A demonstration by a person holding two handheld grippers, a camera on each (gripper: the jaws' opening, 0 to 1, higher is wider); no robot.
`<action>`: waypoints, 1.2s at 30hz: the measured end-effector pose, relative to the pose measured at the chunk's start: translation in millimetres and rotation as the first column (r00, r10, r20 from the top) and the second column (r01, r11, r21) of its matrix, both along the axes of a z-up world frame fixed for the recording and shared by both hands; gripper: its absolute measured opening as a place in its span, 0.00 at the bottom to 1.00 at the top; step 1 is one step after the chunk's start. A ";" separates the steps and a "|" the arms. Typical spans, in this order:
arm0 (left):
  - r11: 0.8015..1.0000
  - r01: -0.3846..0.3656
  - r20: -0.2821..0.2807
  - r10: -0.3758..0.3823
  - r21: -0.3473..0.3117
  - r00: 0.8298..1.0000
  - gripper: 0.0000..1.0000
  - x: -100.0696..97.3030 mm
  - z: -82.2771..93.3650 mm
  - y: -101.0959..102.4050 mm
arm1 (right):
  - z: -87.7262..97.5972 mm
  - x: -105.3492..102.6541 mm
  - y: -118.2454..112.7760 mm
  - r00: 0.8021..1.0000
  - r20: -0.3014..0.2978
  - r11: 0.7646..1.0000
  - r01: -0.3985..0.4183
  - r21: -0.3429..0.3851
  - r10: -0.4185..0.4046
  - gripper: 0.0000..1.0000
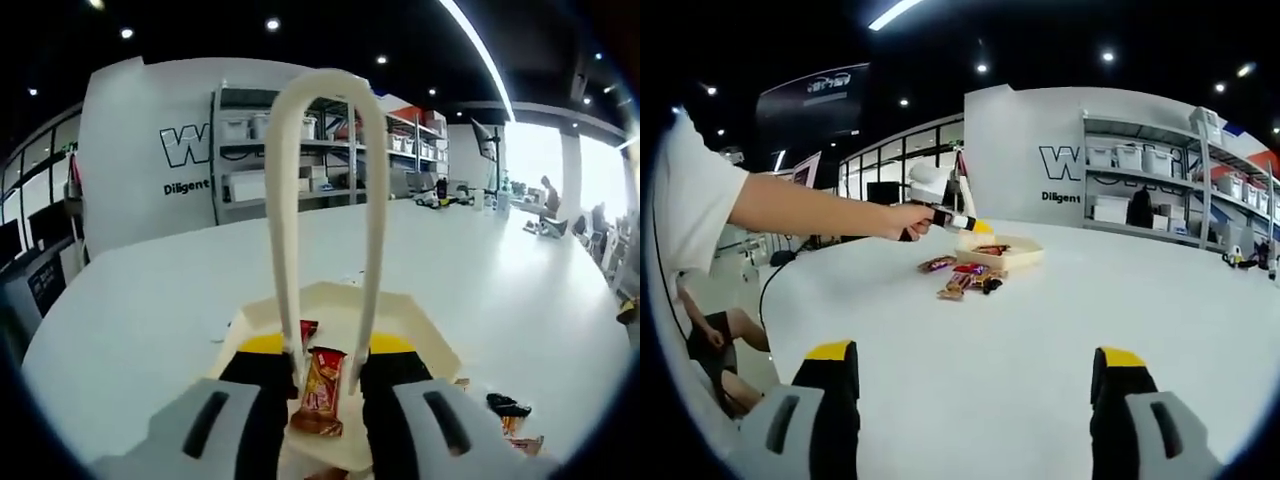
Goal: Place the target food into the container with the food tongs after gripping and lifting it, then release it inside without dropping or visibly crushing the food.
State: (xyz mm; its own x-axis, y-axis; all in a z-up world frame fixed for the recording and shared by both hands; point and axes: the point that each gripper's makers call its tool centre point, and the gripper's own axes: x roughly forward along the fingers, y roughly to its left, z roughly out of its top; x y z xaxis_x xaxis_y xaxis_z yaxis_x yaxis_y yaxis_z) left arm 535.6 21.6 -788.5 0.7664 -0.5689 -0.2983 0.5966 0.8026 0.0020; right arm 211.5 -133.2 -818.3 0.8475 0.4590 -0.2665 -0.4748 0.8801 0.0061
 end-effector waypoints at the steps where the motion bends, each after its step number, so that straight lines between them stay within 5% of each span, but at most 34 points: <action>1: 1.000 -0.007 0.005 0.007 -0.005 1.000 0.25 -4.1 3.7 2.1 | 1.3 -0.2 1.9 1.000 0.004 1.000 -0.005 -0.001 0.005 0.96; 10: 1.000 0.015 0.023 -0.014 -0.027 1.000 0.25 -33.7 20.4 7.6 | 4.6 -5.9 14.0 0.999 0.018 0.999 -0.029 0.014 0.028 0.95; 18: 0.999 0.012 0.025 -0.011 -0.047 1.000 0.25 -59.0 18.4 14.9 | 5.7 -10.5 20.6 0.999 0.023 0.999 -0.040 0.032 0.039 0.95; 36: 0.992 -0.097 -0.013 0.096 -0.085 0.995 0.27 -82.7 -16.5 44.9 | 8.4 -22.0 32.2 0.997 0.035 0.996 -0.068 0.050 0.067 0.94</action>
State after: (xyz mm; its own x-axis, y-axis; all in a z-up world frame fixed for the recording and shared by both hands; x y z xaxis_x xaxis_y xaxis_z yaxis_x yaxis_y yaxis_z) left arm 452.9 66.5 -805.0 0.8164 -0.5161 -0.2591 0.5161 0.8534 -0.0739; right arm 189.5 -101.0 -809.9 0.8221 0.5279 -0.2132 -0.5339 0.8449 0.0331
